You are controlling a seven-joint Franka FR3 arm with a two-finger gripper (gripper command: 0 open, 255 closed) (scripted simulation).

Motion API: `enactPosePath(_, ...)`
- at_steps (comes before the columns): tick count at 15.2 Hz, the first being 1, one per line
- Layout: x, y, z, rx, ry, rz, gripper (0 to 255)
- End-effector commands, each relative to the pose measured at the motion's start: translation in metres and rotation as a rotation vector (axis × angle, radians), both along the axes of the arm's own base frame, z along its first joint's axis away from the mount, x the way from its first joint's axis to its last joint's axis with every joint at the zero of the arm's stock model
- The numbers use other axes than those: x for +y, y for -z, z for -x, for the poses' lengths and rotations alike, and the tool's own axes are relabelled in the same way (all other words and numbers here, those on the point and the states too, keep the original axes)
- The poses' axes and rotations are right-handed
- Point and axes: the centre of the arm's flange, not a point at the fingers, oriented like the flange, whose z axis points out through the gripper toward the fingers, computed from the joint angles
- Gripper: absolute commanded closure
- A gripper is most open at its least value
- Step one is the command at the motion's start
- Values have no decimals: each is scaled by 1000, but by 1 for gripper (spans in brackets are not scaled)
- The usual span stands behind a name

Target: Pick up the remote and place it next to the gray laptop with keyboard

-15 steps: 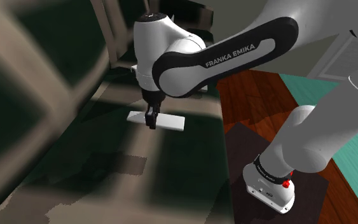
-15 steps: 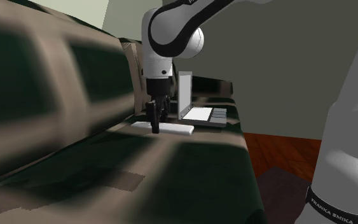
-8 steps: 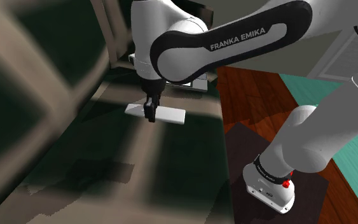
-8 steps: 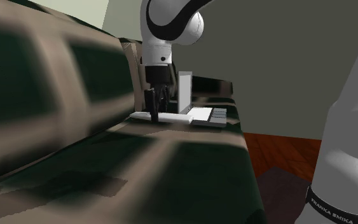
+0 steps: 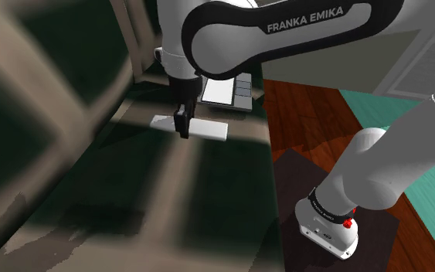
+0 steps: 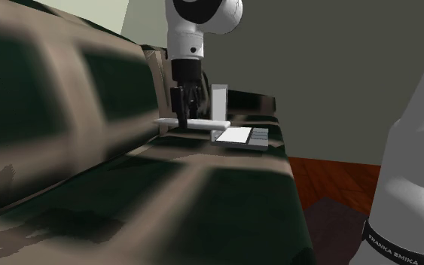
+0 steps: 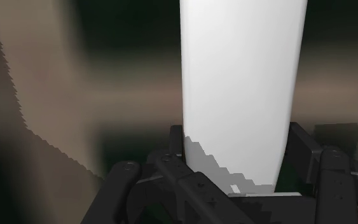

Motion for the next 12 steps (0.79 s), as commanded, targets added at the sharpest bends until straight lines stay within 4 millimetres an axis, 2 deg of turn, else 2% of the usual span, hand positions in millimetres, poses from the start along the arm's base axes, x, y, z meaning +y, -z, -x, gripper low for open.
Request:
enactPosePath(1,-1,-11,0,0,0,0,255)
enactPosePath(12,-1,-69,0,0,0,0,255)
